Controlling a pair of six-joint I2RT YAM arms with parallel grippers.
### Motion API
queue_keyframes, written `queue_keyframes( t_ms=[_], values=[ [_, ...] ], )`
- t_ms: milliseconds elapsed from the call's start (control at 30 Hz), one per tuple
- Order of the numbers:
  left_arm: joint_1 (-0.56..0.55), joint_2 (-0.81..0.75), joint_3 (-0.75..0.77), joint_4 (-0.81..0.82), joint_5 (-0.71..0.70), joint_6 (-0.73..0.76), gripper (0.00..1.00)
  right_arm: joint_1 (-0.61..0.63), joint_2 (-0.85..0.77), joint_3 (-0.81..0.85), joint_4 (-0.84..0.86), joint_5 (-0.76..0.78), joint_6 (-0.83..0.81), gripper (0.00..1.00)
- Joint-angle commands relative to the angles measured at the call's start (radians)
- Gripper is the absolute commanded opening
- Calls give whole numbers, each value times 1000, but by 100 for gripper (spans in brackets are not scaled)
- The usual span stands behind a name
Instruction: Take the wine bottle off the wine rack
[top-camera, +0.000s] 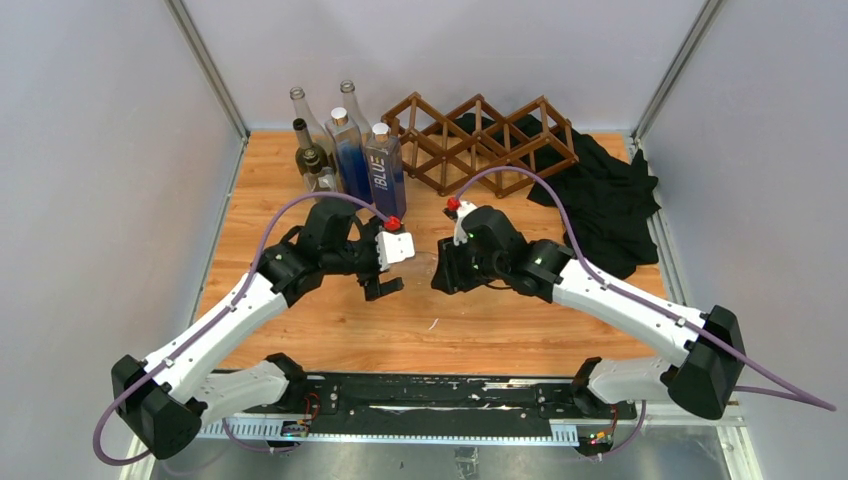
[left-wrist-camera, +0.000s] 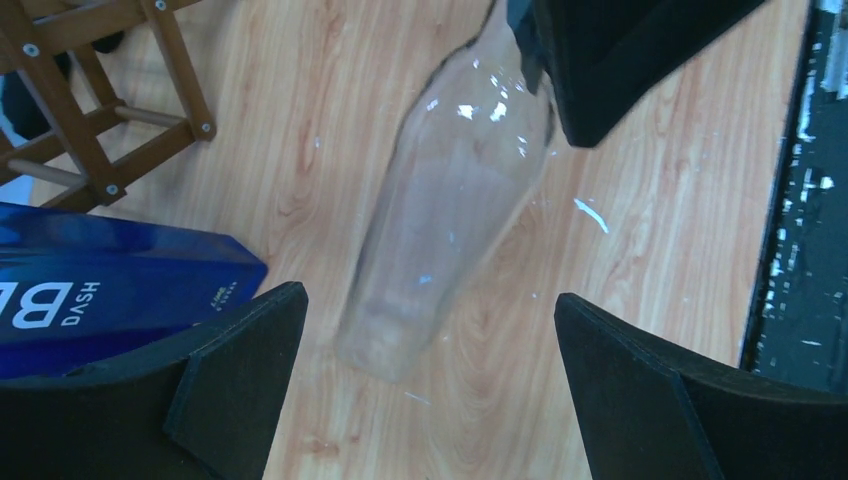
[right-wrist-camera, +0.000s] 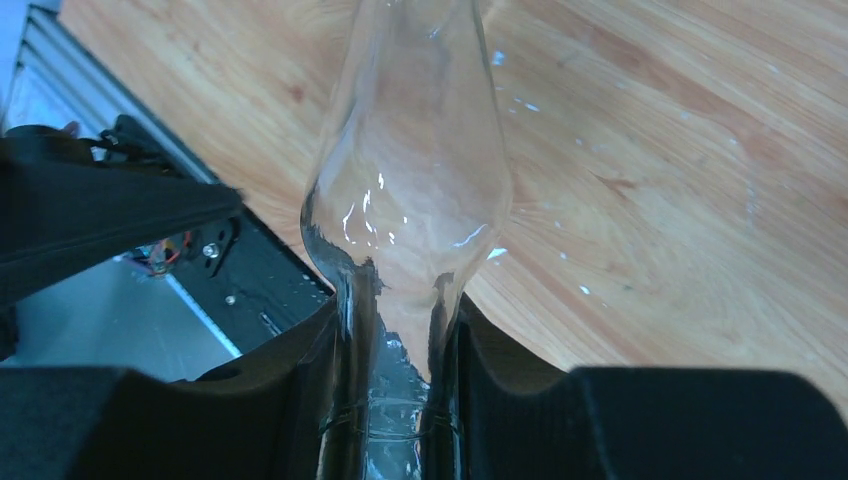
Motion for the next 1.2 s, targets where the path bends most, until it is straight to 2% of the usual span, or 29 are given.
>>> queue_keyframes(
  t_ms=[0,333,433,700,800,833,867,900,967,1033,1100,1167],
  values=[
    [-13,-33,-55,135,-45,20,100,45,2,69,106,-65,-29,0],
    [-15,-74,-119,161,-93,144,100,90,44,143,129,-137,-48,0],
    [-15,-71,-110,133,-60,186,95,98,53,159,128,-153,-52,0],
    [-15,-61,-97,91,-29,245,64,111,66,173,134,-186,-54,0],
    [-15,-50,-78,87,-31,227,37,112,70,173,136,-189,-51,0],
    [-15,-48,-73,87,-37,218,26,112,69,172,137,-189,-49,3],
    [-15,-47,-68,94,-45,206,13,111,67,171,137,-187,-49,14],
    [-15,-48,-66,105,-58,185,3,111,61,170,137,-179,-48,31],
    [-15,-53,-63,137,-88,128,0,111,41,162,135,-145,-48,60],
    [-14,-58,-57,158,-117,67,0,109,5,145,137,-96,-52,81],
    [-12,-66,-45,166,-121,-17,0,102,-39,117,151,-57,-55,92],
    [-5,-73,-30,173,-95,-98,0,87,-84,87,163,-46,-55,95]
  ],
)
